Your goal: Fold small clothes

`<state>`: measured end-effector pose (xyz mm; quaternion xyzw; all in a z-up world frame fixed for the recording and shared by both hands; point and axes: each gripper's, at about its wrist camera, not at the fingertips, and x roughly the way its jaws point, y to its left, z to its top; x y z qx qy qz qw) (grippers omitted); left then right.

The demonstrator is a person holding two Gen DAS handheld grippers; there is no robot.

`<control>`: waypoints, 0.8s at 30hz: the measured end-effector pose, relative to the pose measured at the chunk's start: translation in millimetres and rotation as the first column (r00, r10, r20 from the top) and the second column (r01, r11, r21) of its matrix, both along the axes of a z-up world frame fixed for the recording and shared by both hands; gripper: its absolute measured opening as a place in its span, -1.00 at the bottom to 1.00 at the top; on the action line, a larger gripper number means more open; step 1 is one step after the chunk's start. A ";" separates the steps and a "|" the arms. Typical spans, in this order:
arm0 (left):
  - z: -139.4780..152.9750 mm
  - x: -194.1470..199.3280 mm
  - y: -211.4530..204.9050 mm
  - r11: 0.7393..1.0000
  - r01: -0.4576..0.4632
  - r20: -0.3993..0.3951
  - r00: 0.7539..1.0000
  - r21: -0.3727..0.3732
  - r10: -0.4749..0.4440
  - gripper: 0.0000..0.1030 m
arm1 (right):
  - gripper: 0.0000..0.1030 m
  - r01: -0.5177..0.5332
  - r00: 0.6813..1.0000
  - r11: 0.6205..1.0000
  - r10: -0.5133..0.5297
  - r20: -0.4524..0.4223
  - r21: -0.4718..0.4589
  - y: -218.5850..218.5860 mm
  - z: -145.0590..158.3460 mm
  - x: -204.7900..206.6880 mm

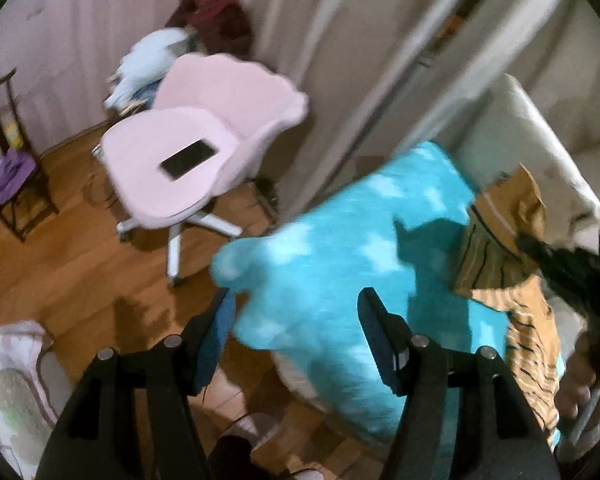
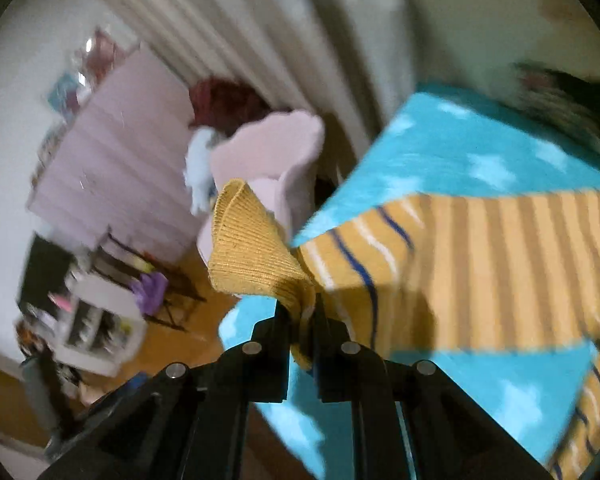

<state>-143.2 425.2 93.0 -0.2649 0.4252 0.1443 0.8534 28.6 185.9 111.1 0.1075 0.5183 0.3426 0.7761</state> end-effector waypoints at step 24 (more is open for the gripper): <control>-43.5 67.4 -315.5 0.860 0.505 -0.094 0.855 -0.068 -0.510 0.35 | -0.18 0.668 0.719 0.727 -0.685 -0.118 -0.156 -480.8 -74.6 -67.1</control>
